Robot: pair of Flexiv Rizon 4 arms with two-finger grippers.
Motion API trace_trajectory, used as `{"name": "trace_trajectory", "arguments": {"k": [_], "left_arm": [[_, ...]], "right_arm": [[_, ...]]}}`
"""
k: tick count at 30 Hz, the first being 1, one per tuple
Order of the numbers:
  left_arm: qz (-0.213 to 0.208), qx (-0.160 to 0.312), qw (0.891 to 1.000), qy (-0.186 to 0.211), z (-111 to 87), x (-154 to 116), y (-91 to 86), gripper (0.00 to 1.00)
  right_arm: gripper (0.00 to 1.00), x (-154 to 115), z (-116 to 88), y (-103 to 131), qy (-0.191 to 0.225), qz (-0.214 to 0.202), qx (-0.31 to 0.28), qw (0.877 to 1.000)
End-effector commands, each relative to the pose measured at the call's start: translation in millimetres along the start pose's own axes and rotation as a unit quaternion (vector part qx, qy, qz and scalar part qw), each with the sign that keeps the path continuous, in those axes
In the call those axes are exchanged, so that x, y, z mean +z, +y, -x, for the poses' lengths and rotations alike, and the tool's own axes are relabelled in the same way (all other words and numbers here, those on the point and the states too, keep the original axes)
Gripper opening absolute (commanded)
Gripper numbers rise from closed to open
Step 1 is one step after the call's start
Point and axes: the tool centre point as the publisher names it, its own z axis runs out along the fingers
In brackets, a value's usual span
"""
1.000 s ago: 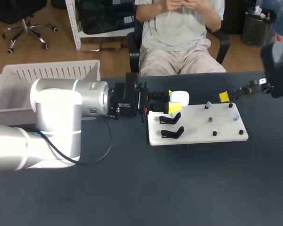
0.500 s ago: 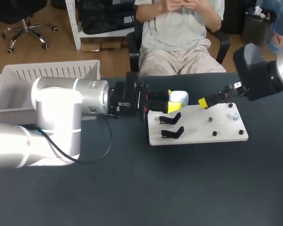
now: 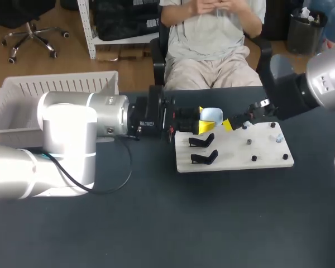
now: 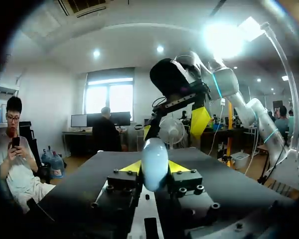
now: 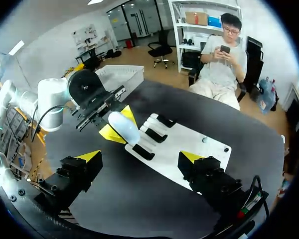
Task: Pick up each earbud case from the left stands, insert the matching earbuds, close the lid, and place the case in the box.
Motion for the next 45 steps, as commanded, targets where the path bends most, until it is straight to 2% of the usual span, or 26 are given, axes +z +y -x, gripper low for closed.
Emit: {"name": "trace_trajectory", "arguments": {"k": [1,19,45], "left_arm": [[0.000,0.001,1.000,-0.001,-1.0,0.8,1.0,0.00],[0.000,0.001,1.000,-0.001,-1.0,0.8,1.0,0.00],[0.000,0.001,1.000,-0.001,-1.0,0.8,1.0,0.00]], "right_arm": [[1.00,7.0,7.6,6.3,0.006,-0.010,-0.004,1.000],[1.00,29.3,15.8,2.1,0.026,-0.014,-0.001,1.000],[1.00,31.3,21.7,-13.7,0.021,-0.028,0.022,0.999]]}}
